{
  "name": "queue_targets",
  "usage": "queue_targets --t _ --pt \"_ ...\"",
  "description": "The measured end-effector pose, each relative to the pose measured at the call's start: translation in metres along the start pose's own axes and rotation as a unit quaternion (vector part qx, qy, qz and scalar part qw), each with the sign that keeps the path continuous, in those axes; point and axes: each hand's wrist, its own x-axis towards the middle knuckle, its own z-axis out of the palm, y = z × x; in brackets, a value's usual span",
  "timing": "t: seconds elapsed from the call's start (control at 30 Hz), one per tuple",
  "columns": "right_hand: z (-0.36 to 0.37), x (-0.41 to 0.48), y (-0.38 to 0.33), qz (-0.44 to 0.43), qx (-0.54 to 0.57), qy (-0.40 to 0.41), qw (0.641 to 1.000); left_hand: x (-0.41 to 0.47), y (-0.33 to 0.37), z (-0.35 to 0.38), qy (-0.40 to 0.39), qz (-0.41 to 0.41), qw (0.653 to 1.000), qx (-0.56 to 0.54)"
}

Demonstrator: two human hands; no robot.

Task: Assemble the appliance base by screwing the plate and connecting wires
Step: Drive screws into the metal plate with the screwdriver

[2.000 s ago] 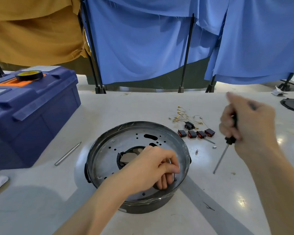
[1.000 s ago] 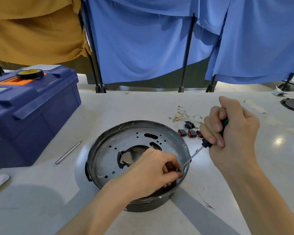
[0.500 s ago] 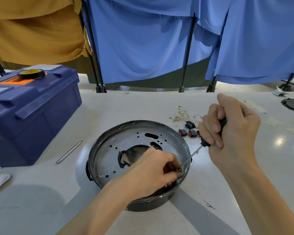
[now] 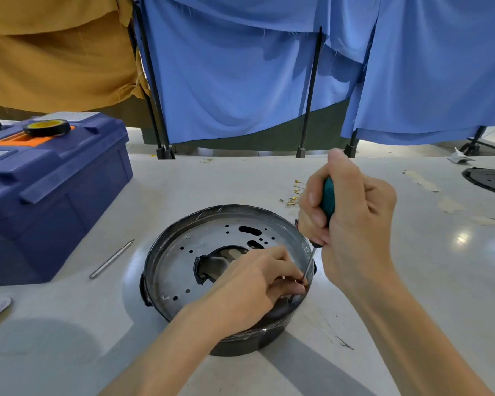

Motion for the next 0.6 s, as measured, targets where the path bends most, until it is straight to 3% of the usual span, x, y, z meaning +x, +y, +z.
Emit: queue_targets --t 0.17,0.6 --pt "-0.004 0.002 0.001 0.030 0.054 0.030 0.998 -0.002 -0.002 -0.001 -0.003 -0.009 1.000 -0.018" --pt "0.006 -0.004 0.021 0.032 0.070 0.060 0.995 -0.006 -0.010 -0.004 0.003 -0.088 0.995 -0.050"
